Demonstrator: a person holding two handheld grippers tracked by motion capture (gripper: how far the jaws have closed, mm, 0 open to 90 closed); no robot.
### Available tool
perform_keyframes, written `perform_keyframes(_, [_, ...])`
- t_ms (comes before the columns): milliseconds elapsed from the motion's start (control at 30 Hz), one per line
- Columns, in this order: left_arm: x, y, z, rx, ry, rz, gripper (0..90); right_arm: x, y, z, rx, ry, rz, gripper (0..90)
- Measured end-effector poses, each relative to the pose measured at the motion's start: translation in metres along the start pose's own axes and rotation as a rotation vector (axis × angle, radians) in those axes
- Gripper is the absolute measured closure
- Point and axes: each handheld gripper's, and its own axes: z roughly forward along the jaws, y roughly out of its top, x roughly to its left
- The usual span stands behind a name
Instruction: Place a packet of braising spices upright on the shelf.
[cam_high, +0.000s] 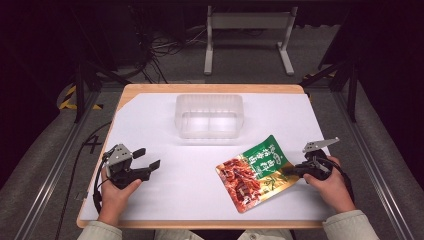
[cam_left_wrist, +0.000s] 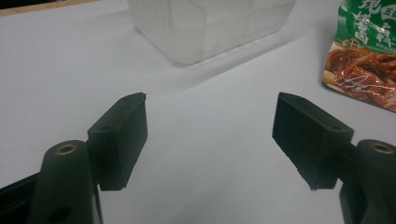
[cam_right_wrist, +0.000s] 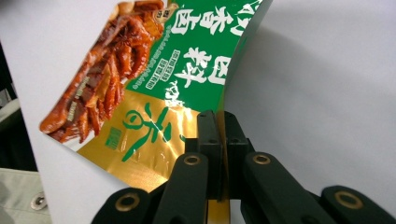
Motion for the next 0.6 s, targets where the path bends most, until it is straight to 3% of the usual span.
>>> perform_keyframes(400, [0.0,0.0,0.0,-0.001,0.001,-0.001,27.2,0.008,0.007,-0.013,-0.063,0.032,-0.002,90.0])
perform_keyframes(600, [-0.001,0.0,0.0,-0.002,0.002,0.0,27.2,0.017,0.015,-0.024,-0.131,0.072,-0.01,90.0])
